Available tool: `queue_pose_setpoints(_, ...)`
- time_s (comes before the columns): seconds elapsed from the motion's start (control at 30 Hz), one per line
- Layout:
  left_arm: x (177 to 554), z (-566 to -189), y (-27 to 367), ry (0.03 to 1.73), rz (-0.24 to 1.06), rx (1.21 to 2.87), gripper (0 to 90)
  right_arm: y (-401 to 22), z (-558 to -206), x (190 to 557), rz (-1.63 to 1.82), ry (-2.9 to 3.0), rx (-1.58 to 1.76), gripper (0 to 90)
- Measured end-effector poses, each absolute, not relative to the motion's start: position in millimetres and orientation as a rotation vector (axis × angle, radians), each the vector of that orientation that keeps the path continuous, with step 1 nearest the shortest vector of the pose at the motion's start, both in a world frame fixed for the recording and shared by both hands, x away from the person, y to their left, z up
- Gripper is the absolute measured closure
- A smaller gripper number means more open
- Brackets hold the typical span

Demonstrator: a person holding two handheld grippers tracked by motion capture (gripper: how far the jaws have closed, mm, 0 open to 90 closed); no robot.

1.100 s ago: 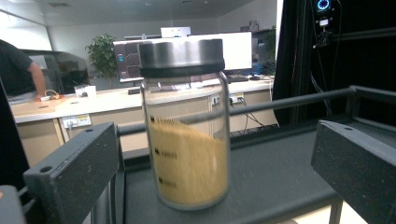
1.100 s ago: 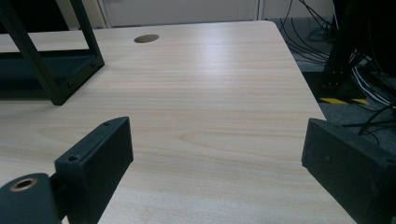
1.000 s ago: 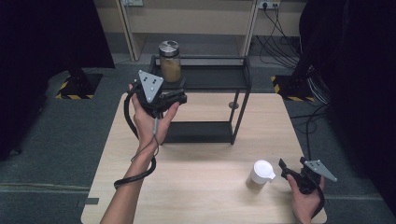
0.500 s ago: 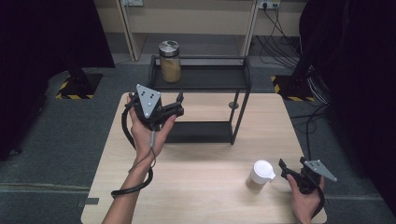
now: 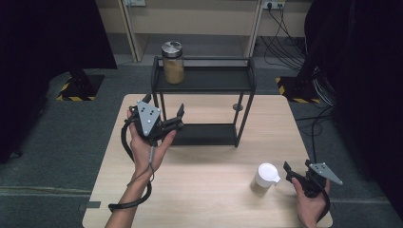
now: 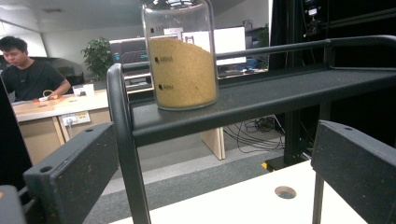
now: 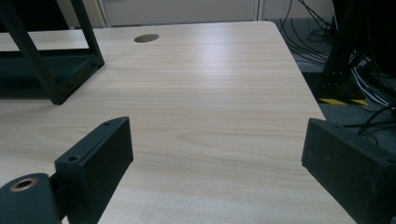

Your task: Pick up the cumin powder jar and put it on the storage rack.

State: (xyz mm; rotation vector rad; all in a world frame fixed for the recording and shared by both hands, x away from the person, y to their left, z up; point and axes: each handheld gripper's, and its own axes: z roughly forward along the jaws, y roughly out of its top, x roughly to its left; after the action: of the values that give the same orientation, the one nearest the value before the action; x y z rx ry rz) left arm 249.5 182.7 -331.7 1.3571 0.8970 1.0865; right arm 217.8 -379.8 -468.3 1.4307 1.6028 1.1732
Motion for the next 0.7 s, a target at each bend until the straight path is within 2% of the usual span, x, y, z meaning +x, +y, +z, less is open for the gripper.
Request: queue_pose_setpoints(0.7, 231.2, -376.4, 196.4, 0.832, 1.063, 1.410, 0.3, -379.6, -468.7, 217.4, 1.173, 1.602, 1.427, 9.1)
